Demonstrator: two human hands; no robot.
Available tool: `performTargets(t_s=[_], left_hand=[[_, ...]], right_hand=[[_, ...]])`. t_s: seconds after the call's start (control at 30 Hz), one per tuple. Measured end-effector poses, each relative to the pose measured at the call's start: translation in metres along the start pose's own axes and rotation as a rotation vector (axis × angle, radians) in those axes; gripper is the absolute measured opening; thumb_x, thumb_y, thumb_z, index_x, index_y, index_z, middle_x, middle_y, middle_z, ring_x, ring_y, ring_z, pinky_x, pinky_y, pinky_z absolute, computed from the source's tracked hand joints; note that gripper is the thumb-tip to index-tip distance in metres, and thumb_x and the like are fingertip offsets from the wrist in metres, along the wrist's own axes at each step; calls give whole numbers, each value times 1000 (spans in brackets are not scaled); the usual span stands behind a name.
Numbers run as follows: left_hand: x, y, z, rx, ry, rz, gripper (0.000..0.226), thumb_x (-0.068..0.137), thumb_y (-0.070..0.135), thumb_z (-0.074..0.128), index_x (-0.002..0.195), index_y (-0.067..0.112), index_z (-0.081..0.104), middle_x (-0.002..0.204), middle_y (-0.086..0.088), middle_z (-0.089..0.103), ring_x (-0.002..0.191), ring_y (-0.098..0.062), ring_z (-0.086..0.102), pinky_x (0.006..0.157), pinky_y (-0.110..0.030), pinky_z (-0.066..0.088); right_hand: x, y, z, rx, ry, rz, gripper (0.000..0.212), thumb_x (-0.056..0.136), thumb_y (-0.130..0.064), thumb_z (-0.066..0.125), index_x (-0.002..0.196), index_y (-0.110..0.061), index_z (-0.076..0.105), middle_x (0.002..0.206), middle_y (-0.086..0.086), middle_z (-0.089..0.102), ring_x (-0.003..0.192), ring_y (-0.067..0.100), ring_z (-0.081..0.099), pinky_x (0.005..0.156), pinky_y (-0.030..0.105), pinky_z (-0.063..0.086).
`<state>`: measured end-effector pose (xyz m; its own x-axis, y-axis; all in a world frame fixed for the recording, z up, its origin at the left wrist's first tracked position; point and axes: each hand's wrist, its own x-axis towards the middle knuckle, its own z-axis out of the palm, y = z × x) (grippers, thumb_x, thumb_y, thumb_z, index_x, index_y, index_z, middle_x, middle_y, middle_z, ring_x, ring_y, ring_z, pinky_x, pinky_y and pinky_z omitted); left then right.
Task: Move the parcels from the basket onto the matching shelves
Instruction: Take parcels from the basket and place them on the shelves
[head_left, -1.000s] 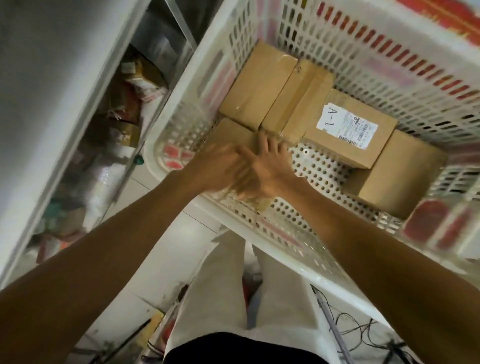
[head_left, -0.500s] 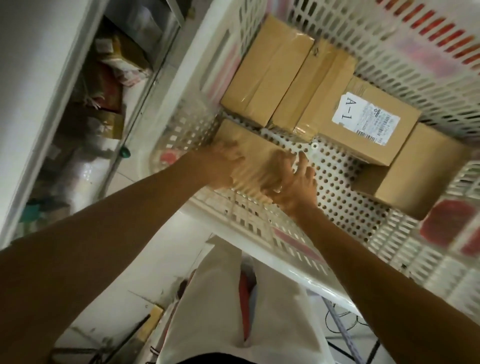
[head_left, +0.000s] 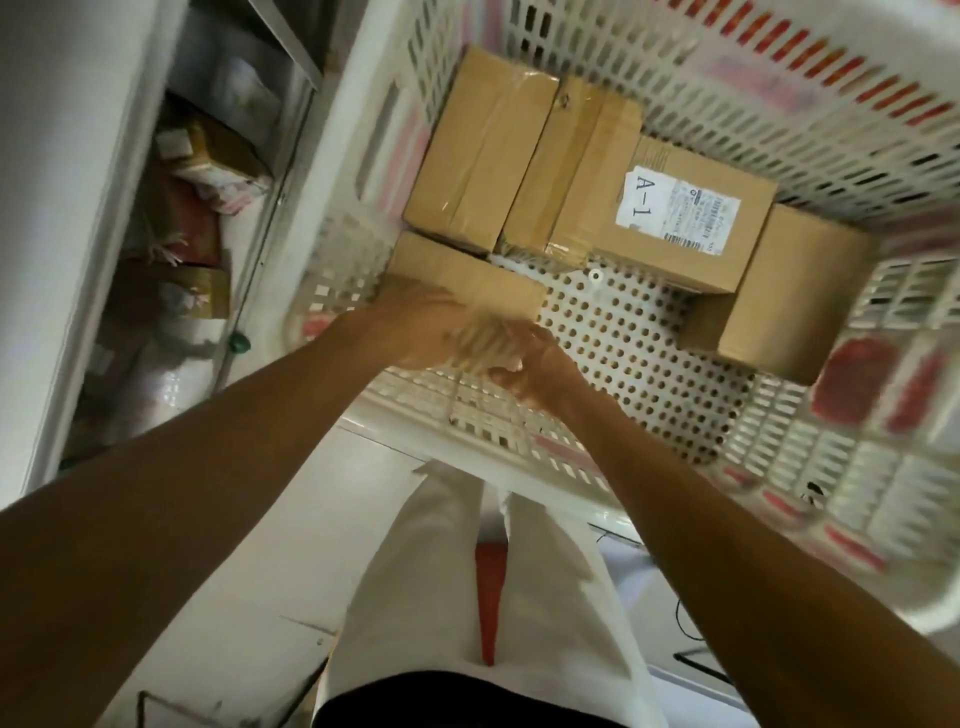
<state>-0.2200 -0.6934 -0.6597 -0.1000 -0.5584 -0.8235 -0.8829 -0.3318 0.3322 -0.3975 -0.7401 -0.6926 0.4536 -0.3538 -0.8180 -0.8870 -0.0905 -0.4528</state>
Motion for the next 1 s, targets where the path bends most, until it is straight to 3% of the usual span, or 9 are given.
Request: performTargets(t_s=[0.13,0.23,0.37,0.47,0.53,0.7,0.77,0.9,1.0], left_hand=[[-41,25,-25,-247,79,-46,53,98,20,46,148,28,30,147,-4,41,125,-25,48,80,-24,42],[-75,46,-52,-265,196,-27,47,99,23,45,145,26,36,145,-6,43,126,-25,47,98,-33,42],[-134,80,-99,-239,370,-4,38,98,34,42,135,30,47,137,-1,51,124,-24,50,100,-34,42],[-202,89,-125,-207,495,8,46,97,35,44,142,35,38,147,0,41,131,-23,43,107,-39,38],[-253,85,-143,-245,587,-47,48,96,34,47,143,35,36,145,2,44,126,-20,48,104,-39,41],[-398,58,-160,-591,949,-147,42,97,15,50,138,21,45,133,-6,55,120,-24,54,105,-38,41],[-455,43,-159,-608,1097,-204,41,95,10,51,135,17,48,127,-9,59,113,-25,57,93,-33,43],[-561,20,-131,-575,1320,-289,34,92,6,55,126,13,55,107,-10,66,77,-14,58,62,-13,43],[-635,4,-95,-573,1395,-352,31,93,-1,52,123,5,56,97,-2,64,67,-10,60,60,-13,44]], right_hand=[[-39,-17,-32,6,76,-81,69,89,-36,65,148,-19,34,155,7,30,135,24,38,103,29,33],[-73,-40,-66,129,156,-135,57,91,-40,63,141,-22,43,146,2,44,123,17,47,87,20,33],[-120,-80,-113,247,239,-185,51,91,-31,65,136,-14,48,121,4,63,94,4,60,62,7,37],[-165,-122,-148,225,245,-334,57,94,-29,62,144,-14,40,136,5,53,123,15,52,91,16,36],[-192,-160,-170,159,232,-459,57,95,-29,60,145,-15,38,146,9,43,132,24,44,98,24,34],[-265,-285,-177,151,43,-740,49,93,-30,62,136,-21,43,143,6,43,115,16,49,83,21,46],[-294,-334,-163,77,14,-886,60,90,-36,64,143,-24,37,143,4,43,122,19,48,90,28,43],[-354,-417,-117,-51,24,-1098,71,84,-48,68,144,-31,36,142,1,43,116,12,47,86,23,44],[-395,-467,-72,-139,3,-1245,73,81,-49,71,144,-32,37,144,2,43,120,16,51,92,27,43]])
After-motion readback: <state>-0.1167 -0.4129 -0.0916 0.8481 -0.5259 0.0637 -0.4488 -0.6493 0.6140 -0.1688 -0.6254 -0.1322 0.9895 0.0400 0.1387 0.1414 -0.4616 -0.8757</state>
